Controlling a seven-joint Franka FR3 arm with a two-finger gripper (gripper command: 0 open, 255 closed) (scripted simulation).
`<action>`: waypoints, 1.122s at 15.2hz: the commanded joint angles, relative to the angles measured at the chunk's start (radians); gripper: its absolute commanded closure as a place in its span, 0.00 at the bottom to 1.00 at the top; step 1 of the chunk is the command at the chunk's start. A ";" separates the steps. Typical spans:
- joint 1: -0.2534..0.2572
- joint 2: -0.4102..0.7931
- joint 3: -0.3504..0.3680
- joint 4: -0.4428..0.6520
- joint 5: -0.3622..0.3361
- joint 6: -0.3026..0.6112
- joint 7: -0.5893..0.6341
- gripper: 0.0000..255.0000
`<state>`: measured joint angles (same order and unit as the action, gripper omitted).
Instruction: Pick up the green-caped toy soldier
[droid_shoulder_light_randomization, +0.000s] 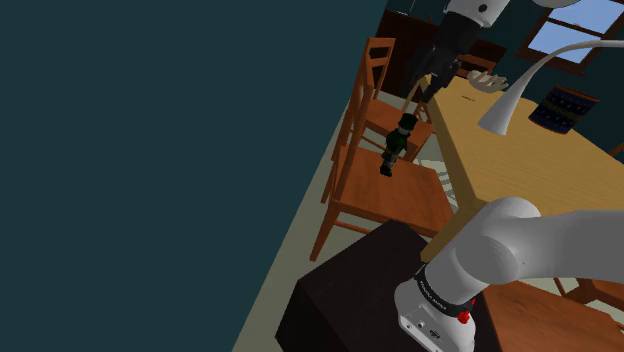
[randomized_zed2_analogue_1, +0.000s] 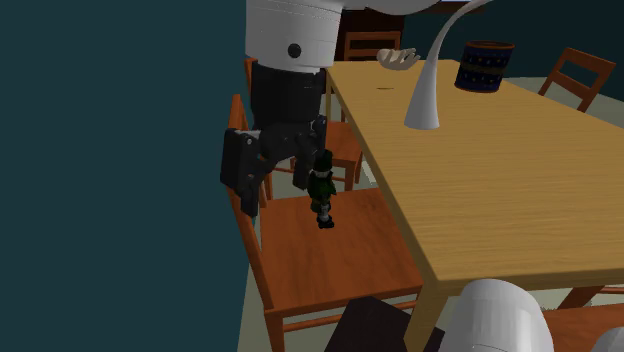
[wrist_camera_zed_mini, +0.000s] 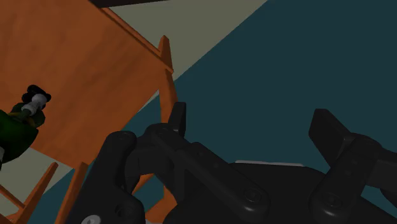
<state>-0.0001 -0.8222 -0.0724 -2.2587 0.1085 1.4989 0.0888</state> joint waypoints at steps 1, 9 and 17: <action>0.000 0.000 0.000 0.000 0.000 0.000 0.000 0.00; -0.042 0.061 -0.131 -0.078 -0.131 0.156 -0.174 0.00; -0.073 0.198 -0.272 -0.082 -0.228 0.332 -0.338 0.00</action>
<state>-0.0711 -0.6554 -0.3208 -2.3505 -0.1087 1.8027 -0.2228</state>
